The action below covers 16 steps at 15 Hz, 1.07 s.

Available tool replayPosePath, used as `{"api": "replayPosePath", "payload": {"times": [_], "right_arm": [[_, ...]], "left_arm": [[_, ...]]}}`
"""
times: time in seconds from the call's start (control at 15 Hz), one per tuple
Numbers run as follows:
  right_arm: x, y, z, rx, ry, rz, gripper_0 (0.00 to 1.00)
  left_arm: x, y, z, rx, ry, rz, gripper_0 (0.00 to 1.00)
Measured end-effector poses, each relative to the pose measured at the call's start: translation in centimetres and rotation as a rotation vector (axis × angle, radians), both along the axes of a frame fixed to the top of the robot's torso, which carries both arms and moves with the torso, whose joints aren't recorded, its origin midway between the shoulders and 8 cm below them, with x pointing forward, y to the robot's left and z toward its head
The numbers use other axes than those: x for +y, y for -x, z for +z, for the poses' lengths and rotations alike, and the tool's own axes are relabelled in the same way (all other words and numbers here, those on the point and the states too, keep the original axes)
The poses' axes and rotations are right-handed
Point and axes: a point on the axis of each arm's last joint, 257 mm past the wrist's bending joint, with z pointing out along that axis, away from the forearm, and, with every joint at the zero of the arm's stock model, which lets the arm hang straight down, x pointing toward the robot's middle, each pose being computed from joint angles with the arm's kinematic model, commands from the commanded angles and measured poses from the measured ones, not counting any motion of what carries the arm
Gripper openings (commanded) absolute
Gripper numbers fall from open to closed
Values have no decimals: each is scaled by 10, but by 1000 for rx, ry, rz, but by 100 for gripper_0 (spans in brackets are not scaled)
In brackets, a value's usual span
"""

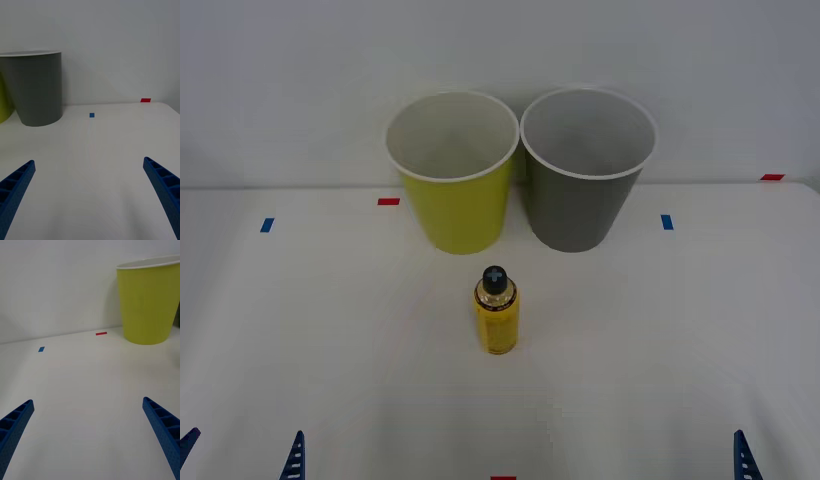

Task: Put cans in the gray bin and PET bottles in the light green bin.

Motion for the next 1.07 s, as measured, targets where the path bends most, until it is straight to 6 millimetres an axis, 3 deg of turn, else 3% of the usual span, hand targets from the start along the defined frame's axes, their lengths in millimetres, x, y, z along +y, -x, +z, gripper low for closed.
{"api": "replayPosePath", "payload": {"times": [1.07], "right_arm": [[0,0,0,0,0,0,100]], "left_arm": [[0,0,0,0,0,0,100]]}}
